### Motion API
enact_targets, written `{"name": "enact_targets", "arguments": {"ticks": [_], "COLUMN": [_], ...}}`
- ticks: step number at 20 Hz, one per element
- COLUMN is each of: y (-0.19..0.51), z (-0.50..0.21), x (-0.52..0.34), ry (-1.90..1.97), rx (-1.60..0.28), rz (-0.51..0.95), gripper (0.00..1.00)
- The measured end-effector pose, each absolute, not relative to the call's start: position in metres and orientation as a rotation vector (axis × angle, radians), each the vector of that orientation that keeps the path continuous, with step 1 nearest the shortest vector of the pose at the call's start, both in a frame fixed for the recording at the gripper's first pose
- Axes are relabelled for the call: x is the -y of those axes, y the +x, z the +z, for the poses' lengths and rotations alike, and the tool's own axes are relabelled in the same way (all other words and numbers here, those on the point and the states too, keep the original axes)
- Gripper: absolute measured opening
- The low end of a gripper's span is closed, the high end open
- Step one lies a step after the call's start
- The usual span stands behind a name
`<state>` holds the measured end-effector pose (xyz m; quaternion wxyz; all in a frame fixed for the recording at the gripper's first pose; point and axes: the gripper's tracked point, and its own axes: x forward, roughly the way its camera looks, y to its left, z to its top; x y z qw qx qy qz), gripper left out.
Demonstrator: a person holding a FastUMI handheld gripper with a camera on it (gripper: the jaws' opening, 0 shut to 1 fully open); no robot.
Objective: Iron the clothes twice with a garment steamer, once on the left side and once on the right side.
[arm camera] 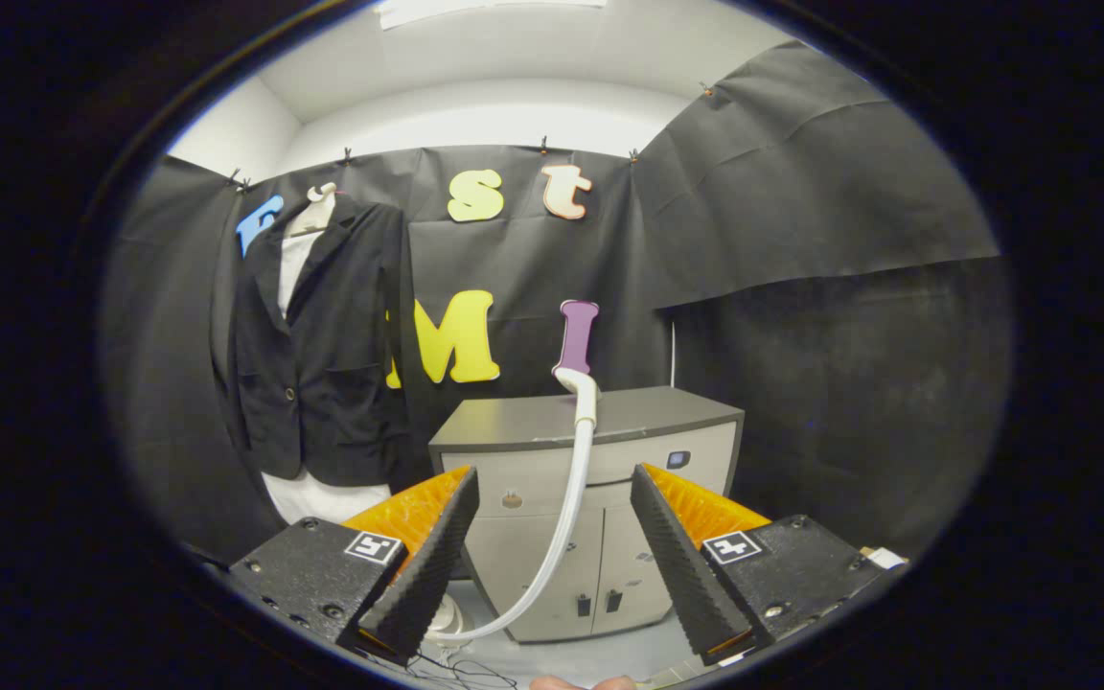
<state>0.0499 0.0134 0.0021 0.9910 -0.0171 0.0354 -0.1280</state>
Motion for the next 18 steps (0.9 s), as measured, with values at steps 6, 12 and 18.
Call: {"name": "enact_targets", "arguments": {"ticks": [6, 12, 18], "y": [0.136, 0.228, 0.315], "z": [0.011, 0.021, 0.01], "x": [0.025, 0.073, 0.105], "ry": [-0.016, 0.071, 0.098], "rx": [-0.088, -0.163, -0.327], "rz": [-0.194, -0.148, -0.134], "gripper": [0.99, 0.99, 0.99]}}
